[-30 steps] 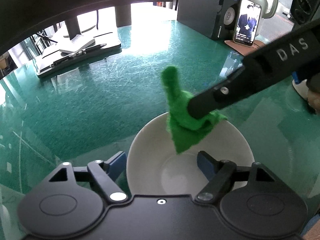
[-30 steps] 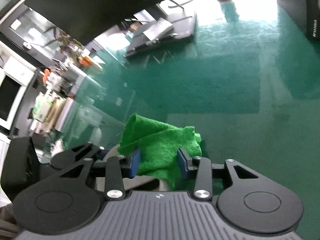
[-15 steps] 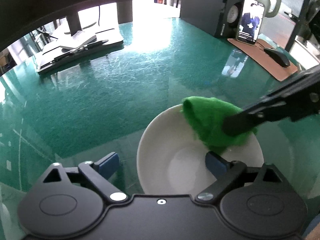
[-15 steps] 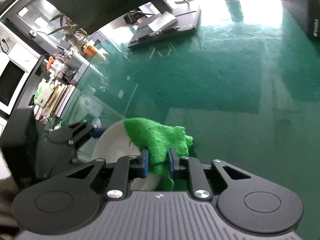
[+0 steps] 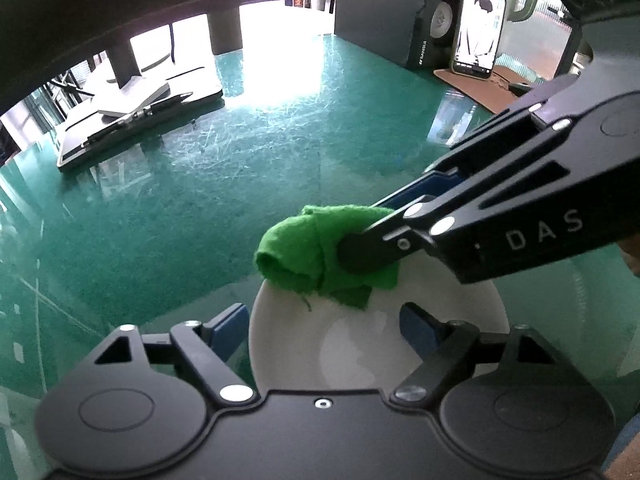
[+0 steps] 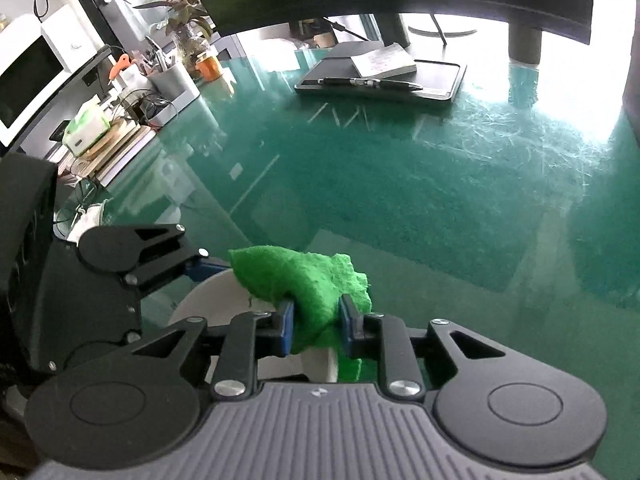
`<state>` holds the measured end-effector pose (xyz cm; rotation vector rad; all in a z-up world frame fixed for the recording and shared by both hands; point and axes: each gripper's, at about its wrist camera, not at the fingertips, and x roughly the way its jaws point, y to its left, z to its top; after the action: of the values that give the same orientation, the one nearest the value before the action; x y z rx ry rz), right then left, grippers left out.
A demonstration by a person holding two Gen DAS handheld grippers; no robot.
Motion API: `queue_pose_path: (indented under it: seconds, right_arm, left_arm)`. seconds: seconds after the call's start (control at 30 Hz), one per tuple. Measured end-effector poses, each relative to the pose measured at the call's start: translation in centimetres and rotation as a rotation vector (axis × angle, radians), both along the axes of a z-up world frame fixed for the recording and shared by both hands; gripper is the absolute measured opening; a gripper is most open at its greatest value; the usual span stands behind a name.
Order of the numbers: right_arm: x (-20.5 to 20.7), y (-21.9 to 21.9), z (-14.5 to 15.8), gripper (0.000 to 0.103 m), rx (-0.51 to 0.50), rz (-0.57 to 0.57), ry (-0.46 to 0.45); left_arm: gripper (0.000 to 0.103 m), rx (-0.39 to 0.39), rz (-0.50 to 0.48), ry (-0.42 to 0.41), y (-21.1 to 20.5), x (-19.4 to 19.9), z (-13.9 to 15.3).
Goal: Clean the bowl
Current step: 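Wipe the bowl's inner wall with the cloth in the right gripper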
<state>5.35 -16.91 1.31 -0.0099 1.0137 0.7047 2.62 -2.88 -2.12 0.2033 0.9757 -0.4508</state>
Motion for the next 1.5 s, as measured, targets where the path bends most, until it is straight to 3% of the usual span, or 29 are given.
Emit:
queue_pose_path:
  seconds: [0.17, 0.2, 0.37, 0.47, 0.53, 0.63, 0.67, 0.7, 0.83, 0.93, 1.0, 1.1, 1.2, 1.5]
  right_arm:
    - [-0.7, 0.2, 0.3, 0.025, -0.046, 0.031, -0.057]
    - [-0.9, 0.1, 0.5, 0.035, -0.054, 0.022, -0.069]
    - [-1.2, -0.8, 1.5, 0.063, -0.038, 0.011, -0.047]
    - [-1.7, -1.3, 2.5, 0.063, -0.014, 0.004, -0.09]
    - [-1.5, -1.7, 2.9, 0.063, 0.018, -0.024, -0.104]
    - [-0.1, -1.3, 2.5, 0.051, 0.069, -0.017, -0.071]
    - [0.3, -1.0, 2.2, 0.039, 0.075, -0.006, -0.056]
    - [0.6, -0.7, 1.8, 0.02, 0.079, -0.002, -0.041]
    - [2.2, -1.4, 0.4, 0.019, 0.199, -0.096, 0.094]
    - [2.7, -4.3, -1.0, 0.018, 0.343, -0.234, 0.231]
    - [2.1, -7.7, -3.0, 0.016, 0.486, -0.366, 0.369]
    - [0.4, -10.5, -4.9, 0.013, 0.617, -0.483, 0.486]
    - [-0.8, -11.7, -6.0, 0.013, 0.688, -0.552, 0.541]
    - [2.5, -7.9, -7.7, 0.013, 0.752, -0.503, 0.531]
  left_arm:
    - [0.085, -0.003, 0.003, 0.0, 0.1, 0.0, -0.1]
    - [0.085, -0.002, 0.002, 0.0, 0.0, 0.0, -0.1]
    - [0.087, 0.0, -0.002, -0.004, 0.1, 0.1, -0.1]
    - [0.088, -0.003, 0.0, -0.003, 0.1, 0.1, -0.1]
    - [0.089, -0.003, 0.002, -0.005, 0.1, 0.1, -0.1]
    - [0.094, 0.007, 0.0, -0.011, 0.0, 0.1, -0.2]
    - [0.094, 0.015, -0.001, -0.017, 0.0, 0.0, -0.2]
    - [0.094, 0.021, -0.002, -0.022, -0.1, 0.0, -0.2]
    - [0.094, 0.02, 0.009, -0.017, 0.1, 0.2, -0.2]
    - [0.095, 0.017, 0.003, -0.017, 0.2, 0.2, -0.2]
    - [0.095, 0.011, 0.002, -0.014, 0.3, 0.2, -0.3]
    - [0.095, 0.011, 0.004, -0.012, 0.2, 0.2, -0.3]
    - [0.095, 0.018, 0.002, -0.014, 0.1, 0.1, -0.3]
    - [0.095, 0.06, -0.025, -0.003, -0.5, 0.2, 0.1]
